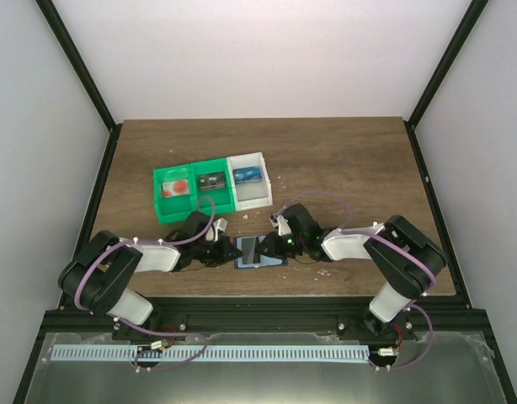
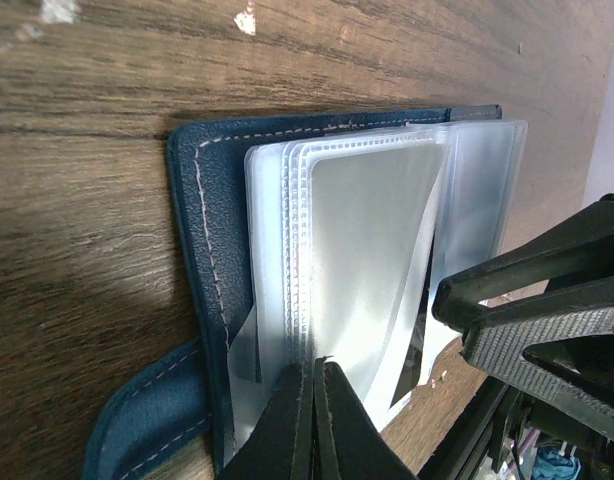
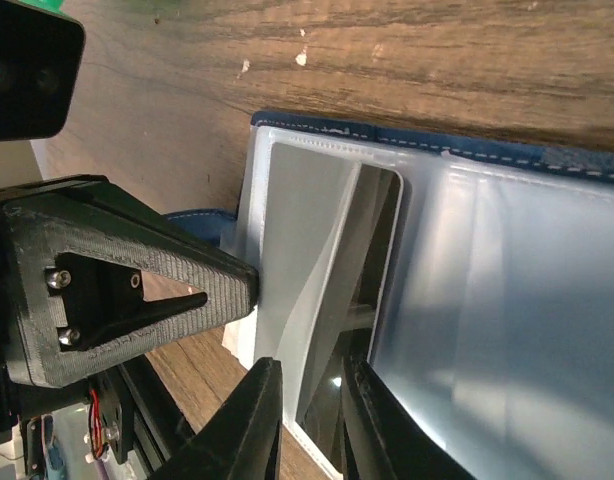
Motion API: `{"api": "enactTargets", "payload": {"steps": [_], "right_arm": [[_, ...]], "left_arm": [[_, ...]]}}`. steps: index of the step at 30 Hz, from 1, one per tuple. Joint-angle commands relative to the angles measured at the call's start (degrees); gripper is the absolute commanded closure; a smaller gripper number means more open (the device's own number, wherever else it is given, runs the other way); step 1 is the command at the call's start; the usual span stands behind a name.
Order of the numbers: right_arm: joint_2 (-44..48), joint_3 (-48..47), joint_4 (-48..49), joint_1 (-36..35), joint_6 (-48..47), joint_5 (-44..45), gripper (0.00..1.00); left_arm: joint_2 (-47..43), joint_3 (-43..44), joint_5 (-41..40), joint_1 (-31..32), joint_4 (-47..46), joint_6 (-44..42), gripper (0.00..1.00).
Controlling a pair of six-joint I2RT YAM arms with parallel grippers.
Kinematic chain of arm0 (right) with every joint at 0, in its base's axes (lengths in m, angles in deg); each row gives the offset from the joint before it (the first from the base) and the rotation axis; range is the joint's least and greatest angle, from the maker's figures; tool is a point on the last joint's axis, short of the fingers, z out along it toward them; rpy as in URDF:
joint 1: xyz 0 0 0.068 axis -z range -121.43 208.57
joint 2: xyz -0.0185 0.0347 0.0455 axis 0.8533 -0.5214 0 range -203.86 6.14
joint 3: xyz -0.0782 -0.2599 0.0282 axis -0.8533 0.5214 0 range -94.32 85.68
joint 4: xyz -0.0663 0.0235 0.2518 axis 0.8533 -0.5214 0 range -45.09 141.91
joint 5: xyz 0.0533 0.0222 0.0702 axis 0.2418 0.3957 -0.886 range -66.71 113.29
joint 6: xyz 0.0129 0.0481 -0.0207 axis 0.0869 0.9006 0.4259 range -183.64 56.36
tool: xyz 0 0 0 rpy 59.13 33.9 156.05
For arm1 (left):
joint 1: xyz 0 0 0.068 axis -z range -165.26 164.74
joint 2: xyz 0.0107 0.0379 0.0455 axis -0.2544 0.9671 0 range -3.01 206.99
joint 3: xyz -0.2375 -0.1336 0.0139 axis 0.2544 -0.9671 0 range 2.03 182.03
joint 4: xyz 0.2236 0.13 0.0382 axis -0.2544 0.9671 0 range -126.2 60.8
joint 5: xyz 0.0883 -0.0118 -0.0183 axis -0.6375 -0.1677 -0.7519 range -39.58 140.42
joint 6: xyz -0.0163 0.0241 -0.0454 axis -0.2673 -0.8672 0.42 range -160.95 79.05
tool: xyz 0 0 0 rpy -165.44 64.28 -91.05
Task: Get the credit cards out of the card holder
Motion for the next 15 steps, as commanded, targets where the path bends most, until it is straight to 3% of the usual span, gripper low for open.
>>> {"api": "enactTargets", "payload": {"steps": [1,15], "right_arm": [[-0.27,-2.06,-0.83,-0.65,-0.14,0.09,0.82],[-0.94,-2.52,-2.11,-0.74,-0.78,2.28,0.81]], "left_arm": [[1.20,-0.65,-0.67,0.43,0.39,-1.30,0.99],[1.18,-0.78,-0.83,0.49,0.60,-1.42,0.99]]}}
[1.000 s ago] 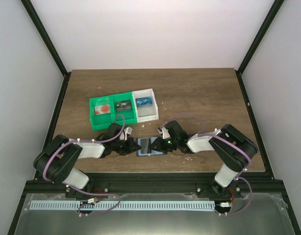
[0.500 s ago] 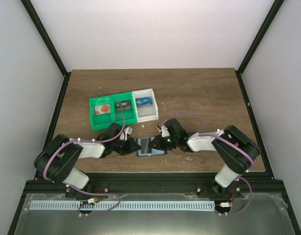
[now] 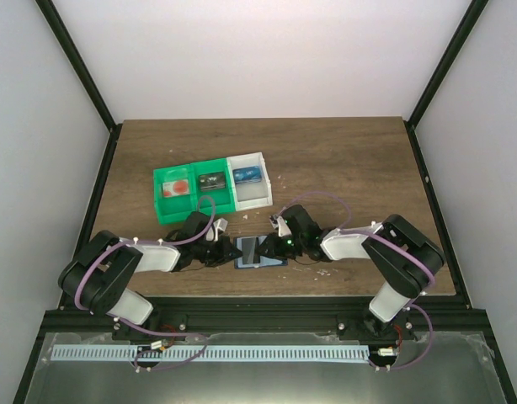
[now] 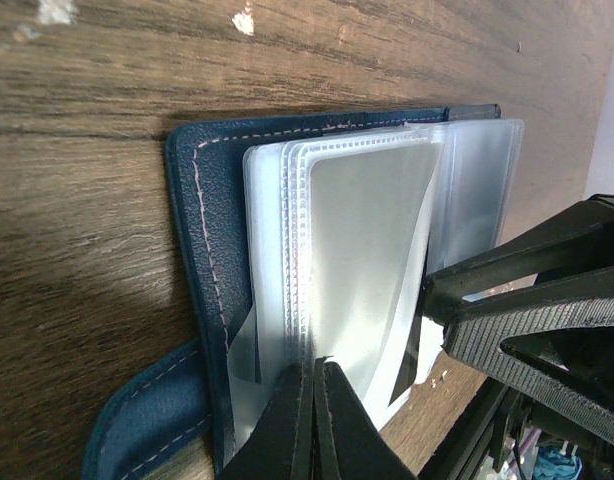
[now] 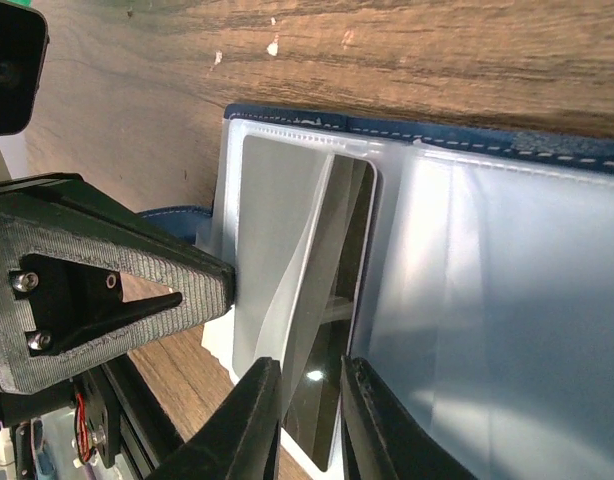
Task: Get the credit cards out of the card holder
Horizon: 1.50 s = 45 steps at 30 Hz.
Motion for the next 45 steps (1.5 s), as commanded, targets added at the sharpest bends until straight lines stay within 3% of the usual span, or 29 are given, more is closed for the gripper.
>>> {"api": "enactTargets", "payload": {"steps": [1,14,24,45], "right_arm": [[-0.33,-2.03,-1.36,-0.55,-0.88,1.94,0.80],[-2.01,-1.60,1.66,-0.61,-0.51,-0.60,0.83],[-2.29,-0.60,3.98,-0.60,0.19,-2.05,0.99],[2.96,3.84,3.60,2.99,-1.32,-3.03,1.00]], "left_arm": [[1.12,-0.77,-0.84,0.48,0.66,-1.19,0.99],[1.21,-0.83,-0.88,0.44,0.57,-0.96,0.99],[1.21,-0.98,-0.97,0.49,0.66,-1.03,0.99],[2.26,-0.90,-2.21,0.44,1.62,-2.34,0.99]]}}
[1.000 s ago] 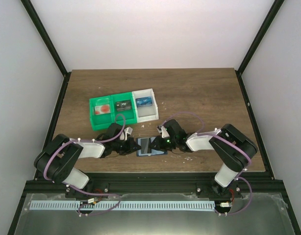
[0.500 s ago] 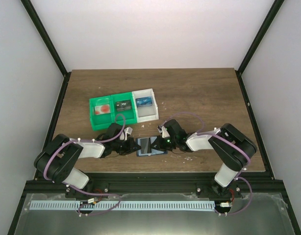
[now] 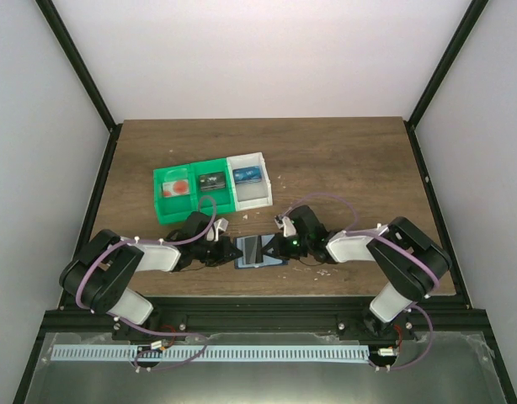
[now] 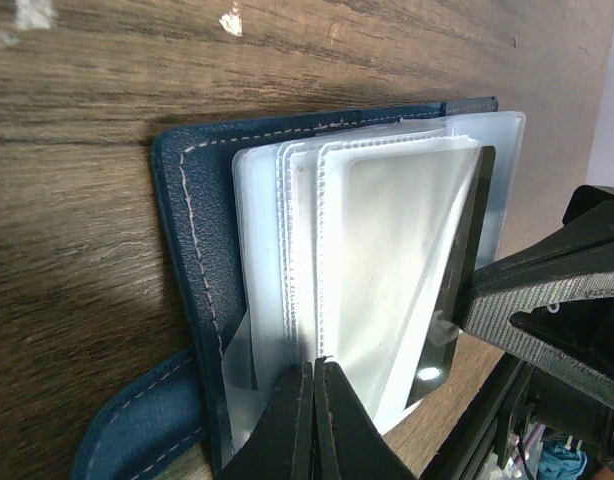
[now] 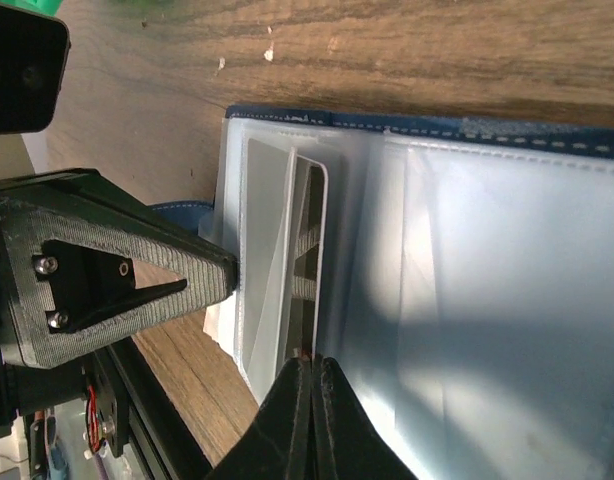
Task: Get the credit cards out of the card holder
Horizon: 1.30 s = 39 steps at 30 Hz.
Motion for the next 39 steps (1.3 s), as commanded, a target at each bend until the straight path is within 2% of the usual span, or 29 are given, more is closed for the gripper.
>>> {"api": "enactTargets", "payload": {"steps": [1,6,14,24,30,35,39], "right_arm": [[0.86,1.15,1.97,0.70,-0.63,-2.26,0.99],[0.15,1.40,5.20,0.71,0.83,-4.33,0.99],[-1.26,0.76,7.67,0.70,1.84,-5.81,0.90],[-2.77,-0.04,7.16,0.70,2.19,-5.34,0.89],[-3.66,-0.26,8.02,0.70,2.45,-6.21,0.89],[-3.87,-0.08,8.62,0.70,2.44,-6.73,0.99],[-3.17,0.19,7.29,0.78,2.06,-5.56,1.00]], "left_arm": [[1.63,-0.81,-2.32,0.47,2.32,-1.23,0.99],[1.66,-0.85,-2.19,0.49,2.28,-1.06,0.99],[1.55,-1.06,-2.21,0.48,2.13,-0.97,0.99],[1.37,-1.15,-2.19,0.47,2.01,-0.86,0.99],[1.37,-1.16,-2.22,0.49,1.93,-0.82,0.99],[1.31,-1.18,-2.23,0.47,1.95,-0.85,0.99],[1.07,-1.27,-2.64,0.49,2.09,-0.82,0.99]]}}
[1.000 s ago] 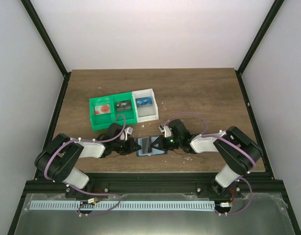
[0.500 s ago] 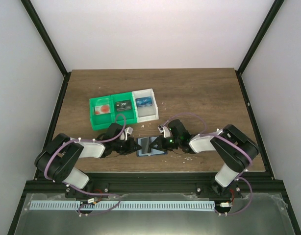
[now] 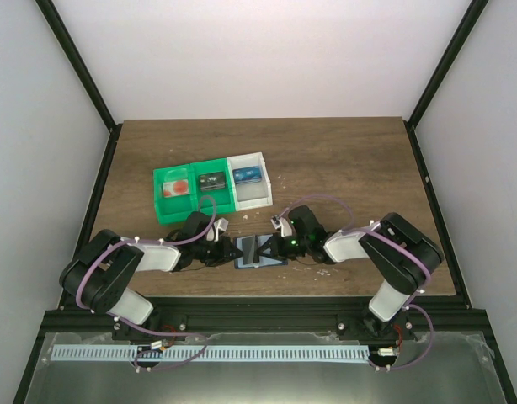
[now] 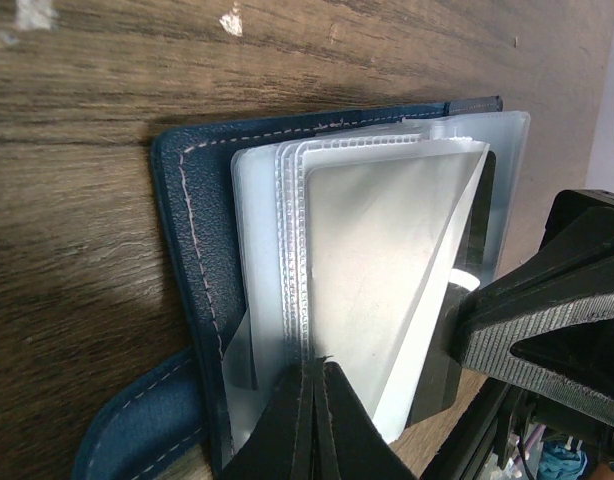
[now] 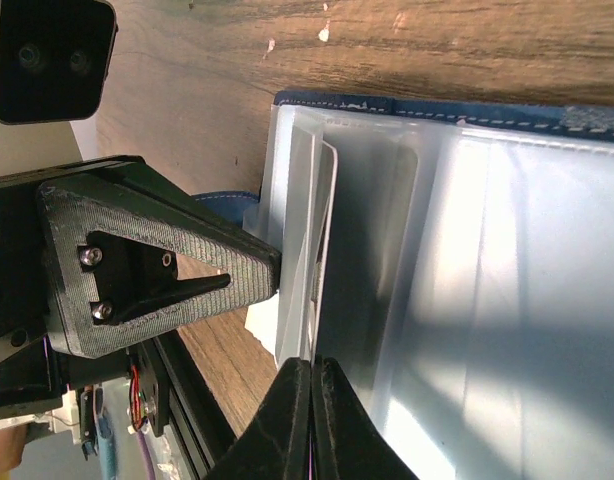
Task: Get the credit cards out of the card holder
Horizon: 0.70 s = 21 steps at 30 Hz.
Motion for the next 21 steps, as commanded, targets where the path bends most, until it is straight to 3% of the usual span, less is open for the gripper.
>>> {"api": "enactTargets", "payload": {"steps": [1,21], "right_arm": [[0.54,-0.58,-0.96,0.49,-1.04,0.97,1.00],[17.26,-1.09,-23.98,2.70,-10.64,13.16,0.99]], "left_arm": [[0.98,-1.28,-2.71,0.48,2.29,-0.84,0.99],[0.20,-0.58,-4.07,0.45,3.70,-1.40,1.00]]}}
